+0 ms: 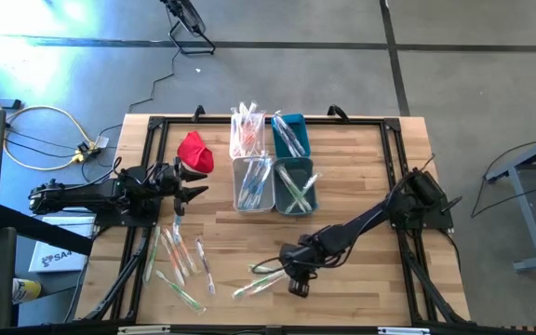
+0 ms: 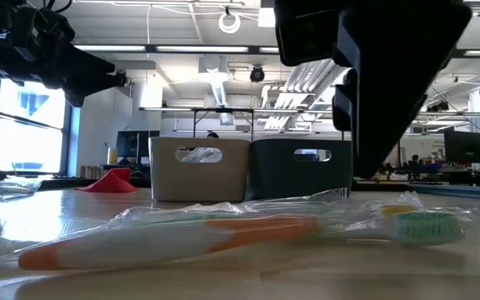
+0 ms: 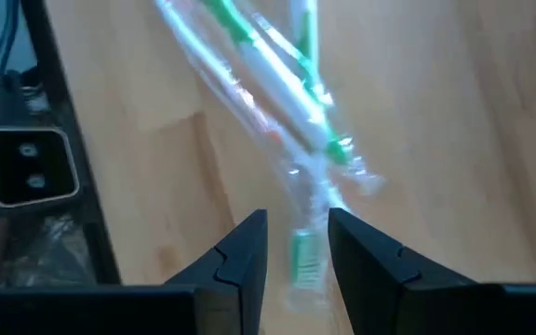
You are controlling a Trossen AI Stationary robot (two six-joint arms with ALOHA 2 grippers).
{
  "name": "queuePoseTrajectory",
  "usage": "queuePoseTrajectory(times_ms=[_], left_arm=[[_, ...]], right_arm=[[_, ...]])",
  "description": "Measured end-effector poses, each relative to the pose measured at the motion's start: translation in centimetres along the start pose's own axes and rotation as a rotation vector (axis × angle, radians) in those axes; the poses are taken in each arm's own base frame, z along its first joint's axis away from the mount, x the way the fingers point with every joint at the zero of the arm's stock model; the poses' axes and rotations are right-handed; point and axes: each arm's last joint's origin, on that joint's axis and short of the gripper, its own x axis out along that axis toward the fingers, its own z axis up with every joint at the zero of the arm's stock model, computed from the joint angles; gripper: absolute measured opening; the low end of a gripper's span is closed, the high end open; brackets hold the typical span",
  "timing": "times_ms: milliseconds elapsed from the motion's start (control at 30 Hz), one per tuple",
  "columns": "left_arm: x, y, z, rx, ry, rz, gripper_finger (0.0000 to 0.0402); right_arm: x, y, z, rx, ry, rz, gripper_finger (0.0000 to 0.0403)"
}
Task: Pick & Place Toothbrushes
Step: Put the orange toothbrush into the transparent bin
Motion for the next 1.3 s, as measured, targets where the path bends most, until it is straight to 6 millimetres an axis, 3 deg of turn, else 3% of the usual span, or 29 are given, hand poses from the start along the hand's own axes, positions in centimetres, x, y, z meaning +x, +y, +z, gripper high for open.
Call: queuePoseTrajectory(times_ms=[700,1033,1300], left_arm=[[0.0,0.02,0.0,0.034,0.0,0.008,0.0188],[0.0,0.03,-0.01,0.034,0.0,0.009,0.0188],[0.0,0.03,-0.01,0.034,0.0,0.008,0.0188]], right_arm=[[-0.33,-0.4,0.44,-0.071,-0.104,-0.1,0.0111],[-0.27,-0.3,0.05,-0.132,-0.083,-0.114,0.0179],[-0.23,-0.45,-0.38,-0.152,-0.064,-0.154,0.0177]])
